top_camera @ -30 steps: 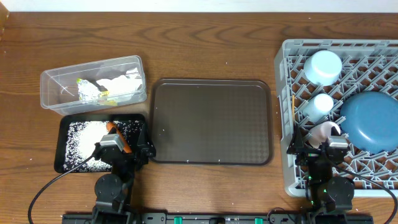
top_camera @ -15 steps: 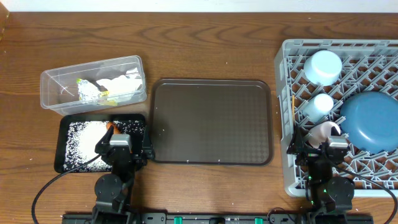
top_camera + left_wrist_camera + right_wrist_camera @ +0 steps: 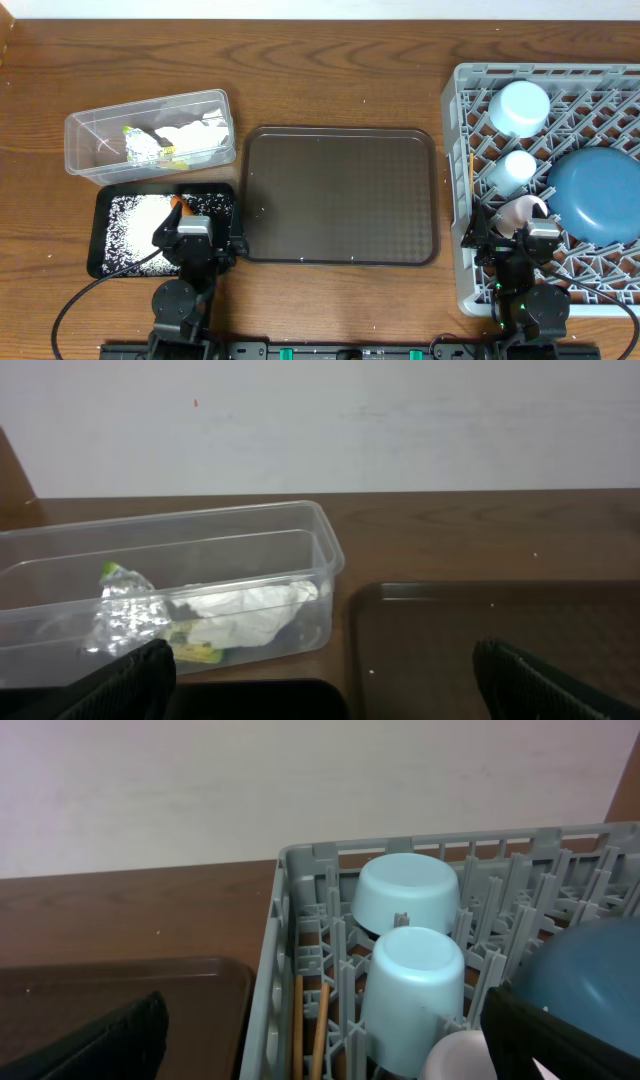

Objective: Sort waste into correct bins and load items into the dishwasher rack

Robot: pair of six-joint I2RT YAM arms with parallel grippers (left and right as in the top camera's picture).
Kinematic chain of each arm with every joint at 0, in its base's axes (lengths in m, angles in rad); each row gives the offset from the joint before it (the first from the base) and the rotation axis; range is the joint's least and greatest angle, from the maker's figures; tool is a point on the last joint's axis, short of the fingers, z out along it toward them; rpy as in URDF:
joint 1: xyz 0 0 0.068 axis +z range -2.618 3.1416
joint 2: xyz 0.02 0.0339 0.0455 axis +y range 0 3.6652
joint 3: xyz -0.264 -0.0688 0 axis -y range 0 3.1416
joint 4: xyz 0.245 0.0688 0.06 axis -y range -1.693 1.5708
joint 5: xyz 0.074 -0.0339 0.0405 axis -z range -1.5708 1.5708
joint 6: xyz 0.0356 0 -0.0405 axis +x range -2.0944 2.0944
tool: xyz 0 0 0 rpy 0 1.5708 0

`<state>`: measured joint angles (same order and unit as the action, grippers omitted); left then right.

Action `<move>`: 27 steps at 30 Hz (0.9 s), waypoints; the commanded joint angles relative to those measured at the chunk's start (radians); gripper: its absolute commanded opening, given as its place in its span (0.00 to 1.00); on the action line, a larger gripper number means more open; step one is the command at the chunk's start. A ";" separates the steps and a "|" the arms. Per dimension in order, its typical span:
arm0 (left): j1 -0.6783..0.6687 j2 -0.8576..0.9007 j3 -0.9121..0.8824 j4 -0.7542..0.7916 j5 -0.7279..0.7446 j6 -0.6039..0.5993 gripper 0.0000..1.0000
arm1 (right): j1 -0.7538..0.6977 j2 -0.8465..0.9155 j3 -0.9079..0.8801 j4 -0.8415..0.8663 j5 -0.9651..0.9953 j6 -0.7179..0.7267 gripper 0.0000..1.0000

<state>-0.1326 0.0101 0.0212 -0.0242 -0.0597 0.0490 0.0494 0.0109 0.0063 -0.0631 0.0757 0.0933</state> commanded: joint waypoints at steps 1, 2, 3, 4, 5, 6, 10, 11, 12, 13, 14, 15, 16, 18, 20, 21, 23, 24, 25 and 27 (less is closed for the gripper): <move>0.042 -0.009 -0.017 -0.043 -0.030 0.010 0.98 | 0.010 -0.005 -0.001 -0.004 -0.001 -0.013 0.99; 0.055 -0.009 -0.017 -0.043 -0.030 0.010 0.98 | 0.010 -0.005 -0.001 -0.004 -0.001 -0.012 0.99; 0.067 -0.009 -0.017 -0.043 -0.030 0.010 0.98 | 0.010 -0.005 -0.001 -0.004 -0.001 -0.013 0.99; 0.076 -0.009 -0.017 -0.043 -0.031 0.010 0.98 | 0.010 -0.005 -0.001 -0.004 -0.001 -0.012 0.99; 0.079 -0.009 -0.017 -0.043 -0.031 0.010 0.98 | 0.010 -0.005 -0.001 -0.004 -0.001 -0.012 0.99; 0.080 -0.009 -0.017 -0.043 -0.031 0.010 0.98 | 0.010 -0.005 -0.001 -0.004 -0.001 -0.012 0.99; 0.080 -0.009 -0.017 -0.043 -0.030 0.010 0.98 | 0.010 -0.005 -0.001 -0.003 0.015 -0.014 0.99; 0.080 -0.009 -0.017 -0.043 -0.031 0.010 0.98 | 0.010 -0.005 -0.001 -0.001 0.026 -0.013 0.99; 0.080 -0.009 -0.017 -0.043 -0.031 0.010 0.98 | 0.010 -0.005 -0.001 0.000 0.034 -0.014 0.99; 0.080 -0.009 -0.017 -0.043 -0.031 0.010 0.98 | 0.010 -0.005 -0.001 0.000 0.038 -0.032 0.99; 0.080 -0.009 -0.017 -0.043 -0.031 0.010 0.98 | 0.010 -0.005 -0.001 0.000 0.037 -0.058 0.99; 0.080 -0.009 -0.017 -0.042 -0.031 0.010 0.98 | 0.010 -0.005 -0.001 0.000 0.037 -0.090 0.99; 0.080 -0.009 -0.017 -0.043 -0.031 0.010 0.98 | 0.010 -0.005 -0.001 0.000 0.037 -0.117 0.99; 0.080 -0.009 -0.017 -0.042 -0.031 0.010 0.98 | 0.010 -0.005 -0.001 0.000 0.037 -0.158 0.99; 0.080 -0.009 -0.017 -0.042 -0.031 0.010 0.98 | 0.010 -0.005 -0.001 0.000 0.037 -0.181 0.99; 0.080 -0.009 -0.017 -0.042 -0.031 0.010 0.98 | 0.010 -0.005 -0.001 0.000 0.037 -0.181 0.99; 0.080 -0.009 -0.017 -0.042 -0.031 0.010 0.98 | 0.010 -0.005 -0.001 -0.001 0.036 -0.180 0.99; 0.080 -0.009 -0.017 -0.042 -0.031 0.010 0.98 | 0.010 -0.005 -0.001 -0.001 0.035 -0.180 0.99; 0.080 -0.009 -0.017 -0.042 -0.031 0.010 0.98 | 0.010 -0.005 -0.001 -0.001 0.030 -0.180 0.99; 0.080 -0.009 -0.017 -0.042 -0.030 0.010 0.98 | 0.010 -0.005 -0.001 -0.001 0.029 -0.180 0.99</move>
<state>-0.0589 0.0101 0.0212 -0.0242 -0.0597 0.0498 0.0494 0.0109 0.0063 -0.0616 0.0910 -0.0601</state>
